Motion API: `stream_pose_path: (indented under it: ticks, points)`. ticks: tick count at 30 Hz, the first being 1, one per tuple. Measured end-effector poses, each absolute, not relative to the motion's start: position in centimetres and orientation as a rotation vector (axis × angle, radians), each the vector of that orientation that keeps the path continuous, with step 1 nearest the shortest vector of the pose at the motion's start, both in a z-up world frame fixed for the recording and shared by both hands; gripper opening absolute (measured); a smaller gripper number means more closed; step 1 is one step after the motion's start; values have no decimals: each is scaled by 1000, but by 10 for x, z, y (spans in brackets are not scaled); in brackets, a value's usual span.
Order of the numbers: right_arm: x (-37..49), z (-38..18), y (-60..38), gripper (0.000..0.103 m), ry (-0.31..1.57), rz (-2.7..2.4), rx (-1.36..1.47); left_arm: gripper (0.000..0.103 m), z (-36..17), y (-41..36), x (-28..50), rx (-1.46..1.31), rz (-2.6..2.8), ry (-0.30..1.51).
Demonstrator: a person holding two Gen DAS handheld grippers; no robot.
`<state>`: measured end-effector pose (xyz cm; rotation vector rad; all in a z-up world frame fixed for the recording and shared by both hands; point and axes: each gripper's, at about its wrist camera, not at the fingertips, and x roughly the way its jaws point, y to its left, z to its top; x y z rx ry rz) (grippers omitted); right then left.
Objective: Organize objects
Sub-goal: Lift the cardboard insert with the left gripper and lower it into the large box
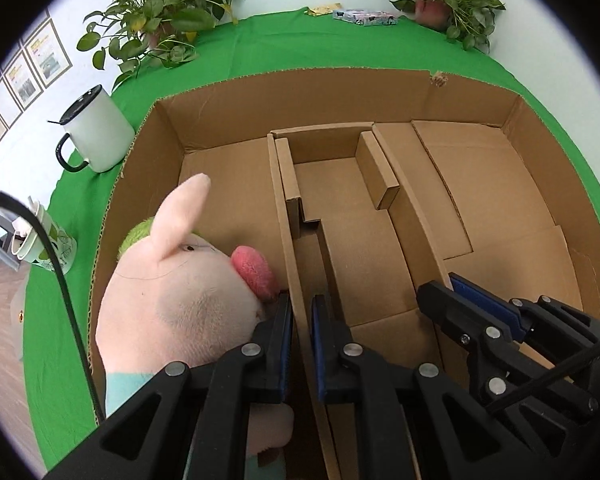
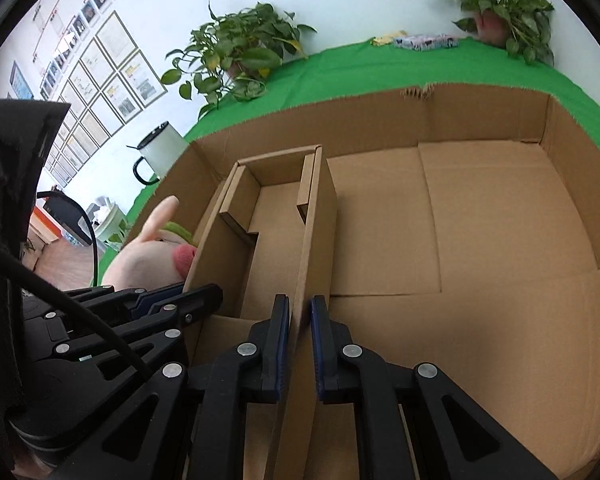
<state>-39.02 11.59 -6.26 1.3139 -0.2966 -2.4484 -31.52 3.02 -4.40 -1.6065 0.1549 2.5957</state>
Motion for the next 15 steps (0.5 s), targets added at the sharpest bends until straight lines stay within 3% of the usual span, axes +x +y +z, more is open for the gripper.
stream_pose_path:
  ticks: [15]
  points:
    - [-376, -50, 87, 8, -220, -2502, 1404, 18, 28, -29, -243, -1386, 2713, -69]
